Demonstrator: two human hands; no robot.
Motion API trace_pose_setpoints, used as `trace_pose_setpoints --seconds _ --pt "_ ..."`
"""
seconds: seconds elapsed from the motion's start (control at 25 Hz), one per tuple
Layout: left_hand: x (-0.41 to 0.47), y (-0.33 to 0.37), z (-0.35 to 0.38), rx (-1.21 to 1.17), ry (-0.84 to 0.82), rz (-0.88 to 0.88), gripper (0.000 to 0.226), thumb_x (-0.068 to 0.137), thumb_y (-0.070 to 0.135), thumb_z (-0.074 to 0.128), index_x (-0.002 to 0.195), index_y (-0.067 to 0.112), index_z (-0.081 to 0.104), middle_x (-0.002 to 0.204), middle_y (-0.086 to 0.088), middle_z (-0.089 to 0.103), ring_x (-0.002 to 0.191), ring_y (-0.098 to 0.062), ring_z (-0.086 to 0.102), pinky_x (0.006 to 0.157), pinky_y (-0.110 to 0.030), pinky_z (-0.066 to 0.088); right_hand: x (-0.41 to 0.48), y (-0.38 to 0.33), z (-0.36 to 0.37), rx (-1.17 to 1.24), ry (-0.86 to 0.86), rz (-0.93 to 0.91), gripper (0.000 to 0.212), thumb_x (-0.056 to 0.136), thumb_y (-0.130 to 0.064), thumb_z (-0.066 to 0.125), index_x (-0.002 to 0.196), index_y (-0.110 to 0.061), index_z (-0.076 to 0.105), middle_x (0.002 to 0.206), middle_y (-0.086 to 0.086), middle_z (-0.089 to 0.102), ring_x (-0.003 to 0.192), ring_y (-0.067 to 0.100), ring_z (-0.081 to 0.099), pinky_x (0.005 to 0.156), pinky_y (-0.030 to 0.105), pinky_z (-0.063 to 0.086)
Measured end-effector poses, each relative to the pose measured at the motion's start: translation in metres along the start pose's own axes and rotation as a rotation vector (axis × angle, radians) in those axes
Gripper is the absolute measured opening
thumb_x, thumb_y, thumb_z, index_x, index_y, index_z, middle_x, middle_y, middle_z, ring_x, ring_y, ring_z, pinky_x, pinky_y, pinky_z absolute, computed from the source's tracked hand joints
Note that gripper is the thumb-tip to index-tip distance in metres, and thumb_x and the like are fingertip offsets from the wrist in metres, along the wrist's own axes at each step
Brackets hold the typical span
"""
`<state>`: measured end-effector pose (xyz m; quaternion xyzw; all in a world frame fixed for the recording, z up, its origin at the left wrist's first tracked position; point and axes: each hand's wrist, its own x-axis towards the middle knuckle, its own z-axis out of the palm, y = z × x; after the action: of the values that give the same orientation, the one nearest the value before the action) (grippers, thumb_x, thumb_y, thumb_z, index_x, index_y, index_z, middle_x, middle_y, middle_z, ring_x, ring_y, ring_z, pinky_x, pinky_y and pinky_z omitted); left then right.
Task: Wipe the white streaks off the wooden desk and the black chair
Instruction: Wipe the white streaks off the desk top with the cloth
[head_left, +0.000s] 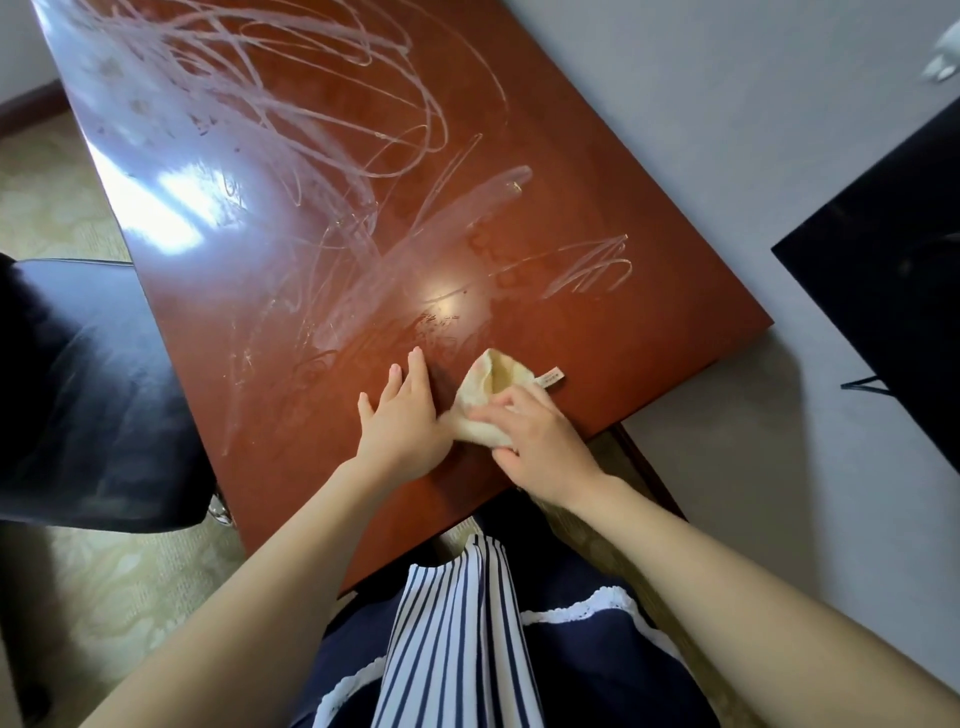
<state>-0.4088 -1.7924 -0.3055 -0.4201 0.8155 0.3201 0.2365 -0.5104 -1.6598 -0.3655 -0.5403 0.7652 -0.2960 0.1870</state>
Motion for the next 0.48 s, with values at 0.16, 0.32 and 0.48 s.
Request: trace_pose_setpoints --seconds 0.16,0.32,0.48 --pt "0.002 0.002 0.001 0.064 -0.026 0.027 0.094 0.08 0.003 0.046 0.151 0.015 -0.015 0.16 -0.004 -0.011 0.147 -0.022 -0.011 0.119 -0.046 0.0 -0.027 0.033 -0.031 0.011 -0.141 -0.145 0.047 0.066 -0.001 0.07 0.109 -0.019 0.068 0.092 -0.002 0.057 0.094 0.015 0.048 0.076 0.033 0.052" --pt "0.004 0.004 0.0 0.118 -0.047 0.019 0.09 0.082 0.004 0.044 0.151 0.016 -0.013 0.159 -0.003 -0.015 0.147 -0.024 -0.012 0.119 -0.044 -0.002 -0.016 0.07 -0.067 -0.145 0.041 -0.04 0.05 0.063 0.003 0.073 0.109 -0.016 0.068 0.093 0.006 0.061 0.09 0.028 0.056 0.073 0.041 0.054" --pt "0.003 0.009 -0.003 0.14 -0.06 0.008 0.092 0.079 0.0 0.041 0.151 0.017 -0.013 0.16 -0.005 -0.013 0.147 -0.025 -0.01 0.119 -0.045 -0.001 0.019 0.09 -0.089 -0.212 0.232 0.282 0.04 0.076 0.001 0.065 0.114 -0.011 0.066 0.107 0.014 0.059 0.093 0.031 0.048 0.084 0.041 0.044"
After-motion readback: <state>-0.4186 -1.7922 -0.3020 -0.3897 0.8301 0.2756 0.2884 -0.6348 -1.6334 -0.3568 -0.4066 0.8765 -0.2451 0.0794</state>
